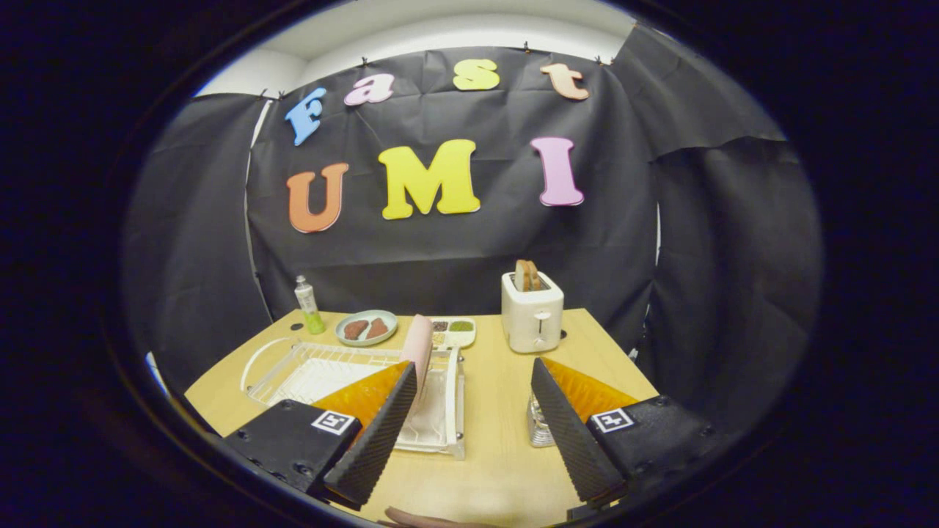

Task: Take the plate from the dish rack, then take the spoon from the basket and place it into the plate.

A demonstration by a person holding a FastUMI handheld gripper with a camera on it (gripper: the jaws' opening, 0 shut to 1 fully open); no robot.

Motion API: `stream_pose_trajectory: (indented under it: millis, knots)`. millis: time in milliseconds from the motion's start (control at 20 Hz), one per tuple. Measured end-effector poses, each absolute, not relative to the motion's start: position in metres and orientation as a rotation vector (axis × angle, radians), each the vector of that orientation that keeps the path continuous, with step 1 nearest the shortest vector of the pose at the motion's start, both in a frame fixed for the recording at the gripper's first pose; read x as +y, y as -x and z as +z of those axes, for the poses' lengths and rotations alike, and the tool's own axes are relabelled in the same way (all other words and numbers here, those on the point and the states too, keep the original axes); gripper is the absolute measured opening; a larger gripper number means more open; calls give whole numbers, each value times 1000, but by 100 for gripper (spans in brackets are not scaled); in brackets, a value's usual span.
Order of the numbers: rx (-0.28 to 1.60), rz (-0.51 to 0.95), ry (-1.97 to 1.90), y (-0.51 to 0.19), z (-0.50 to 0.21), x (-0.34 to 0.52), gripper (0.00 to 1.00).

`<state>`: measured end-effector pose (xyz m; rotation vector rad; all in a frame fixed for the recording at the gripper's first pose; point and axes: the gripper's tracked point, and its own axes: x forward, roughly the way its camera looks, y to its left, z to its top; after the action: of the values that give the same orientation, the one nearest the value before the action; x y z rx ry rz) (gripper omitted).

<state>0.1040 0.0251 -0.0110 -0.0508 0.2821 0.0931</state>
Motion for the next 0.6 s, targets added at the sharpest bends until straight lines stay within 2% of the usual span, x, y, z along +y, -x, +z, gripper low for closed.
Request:
stream_pose_trajectory:
  millis: [300,600]
  knots:
    - [529,157,180,-169,-15,66,100]
    - [805,160,245,-222,-29,72,88]
